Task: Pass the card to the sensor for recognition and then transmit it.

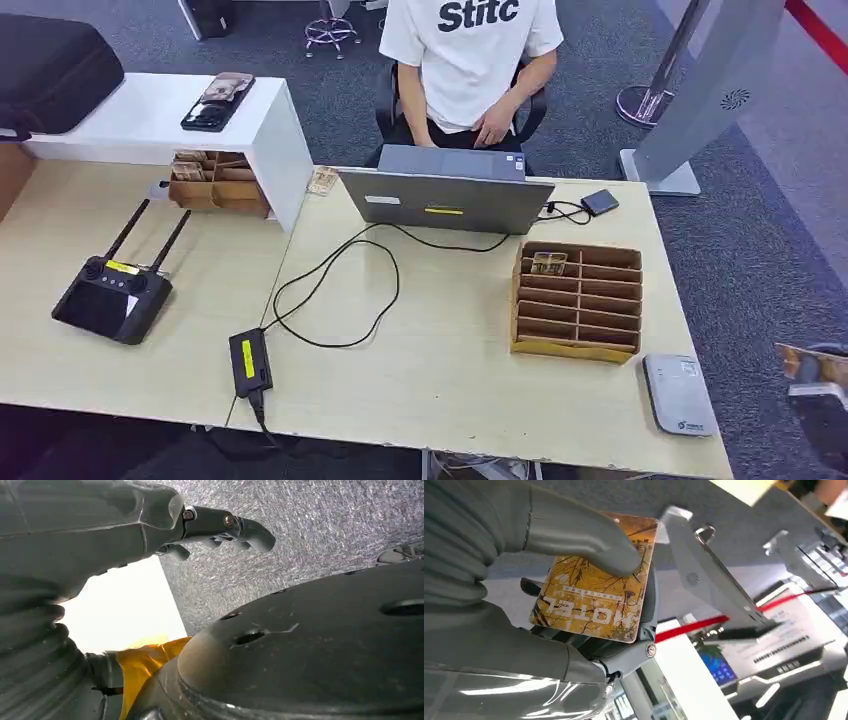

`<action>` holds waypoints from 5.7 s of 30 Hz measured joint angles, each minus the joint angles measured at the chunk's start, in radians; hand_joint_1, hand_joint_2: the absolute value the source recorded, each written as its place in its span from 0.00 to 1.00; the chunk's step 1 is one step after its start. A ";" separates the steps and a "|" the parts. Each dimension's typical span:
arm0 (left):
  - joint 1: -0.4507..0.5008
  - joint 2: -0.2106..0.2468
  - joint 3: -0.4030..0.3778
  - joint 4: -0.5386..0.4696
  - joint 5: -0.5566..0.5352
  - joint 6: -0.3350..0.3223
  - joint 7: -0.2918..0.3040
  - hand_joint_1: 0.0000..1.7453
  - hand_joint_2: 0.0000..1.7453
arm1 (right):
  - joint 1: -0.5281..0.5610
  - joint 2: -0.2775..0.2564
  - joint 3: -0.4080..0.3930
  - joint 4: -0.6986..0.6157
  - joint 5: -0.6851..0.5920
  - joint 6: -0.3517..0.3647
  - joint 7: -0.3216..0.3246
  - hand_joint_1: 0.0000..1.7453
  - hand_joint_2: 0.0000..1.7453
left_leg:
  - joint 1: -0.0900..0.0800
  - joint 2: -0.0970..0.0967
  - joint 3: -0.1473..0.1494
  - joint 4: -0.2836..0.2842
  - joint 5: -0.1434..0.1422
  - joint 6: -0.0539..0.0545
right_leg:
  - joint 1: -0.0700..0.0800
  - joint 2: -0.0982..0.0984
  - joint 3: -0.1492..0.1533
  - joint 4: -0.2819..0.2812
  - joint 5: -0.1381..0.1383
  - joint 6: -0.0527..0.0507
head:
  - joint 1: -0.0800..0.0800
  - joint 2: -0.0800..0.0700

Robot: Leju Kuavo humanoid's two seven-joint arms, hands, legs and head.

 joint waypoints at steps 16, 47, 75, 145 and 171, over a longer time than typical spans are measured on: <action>0.001 0.001 0.000 0.000 -0.003 0.000 -0.005 0.00 1.00 | 0.024 0.092 -0.015 0.048 0.076 0.103 0.003 1.00 1.00 | 0.000 0.001 0.000 0.000 0.000 0.000 | 0.000 0.002 0.000 0.000 0.000 0.000 | 0.000 0.000; 0.000 0.004 0.000 0.000 -0.021 -0.006 -0.002 0.00 1.00 | -0.012 0.103 0.106 0.071 0.085 0.047 0.016 1.00 1.00 | 0.000 0.002 0.000 0.000 0.000 0.000 | 0.000 0.002 0.000 0.000 0.000 0.000 | 0.000 0.000; -0.001 0.005 0.000 0.000 -0.027 -0.007 0.000 0.00 1.00 | -0.090 0.092 0.154 0.277 0.086 -0.003 0.036 1.00 1.00 | 0.000 0.003 0.002 0.000 0.000 0.000 | 0.000 0.004 0.002 0.000 0.000 0.000 | 0.000 0.000; -0.021 0.020 -0.001 0.000 -0.140 -0.047 0.022 0.00 1.00 | -1.006 -0.024 0.777 0.290 0.252 0.033 0.281 1.00 1.00 | 0.001 0.007 0.000 0.000 0.006 -0.003 | 0.000 0.009 -0.002 0.003 0.006 -0.001 | 0.000 0.000; -0.029 0.021 -0.008 0.000 -0.168 -0.051 0.037 0.00 1.00 | -1.194 0.145 0.926 0.646 0.332 0.036 0.330 0.00 1.00 | 0.001 0.002 -0.001 0.000 0.007 -0.005 | 0.000 0.005 -0.003 0.004 0.006 -0.002 | 0.000 0.000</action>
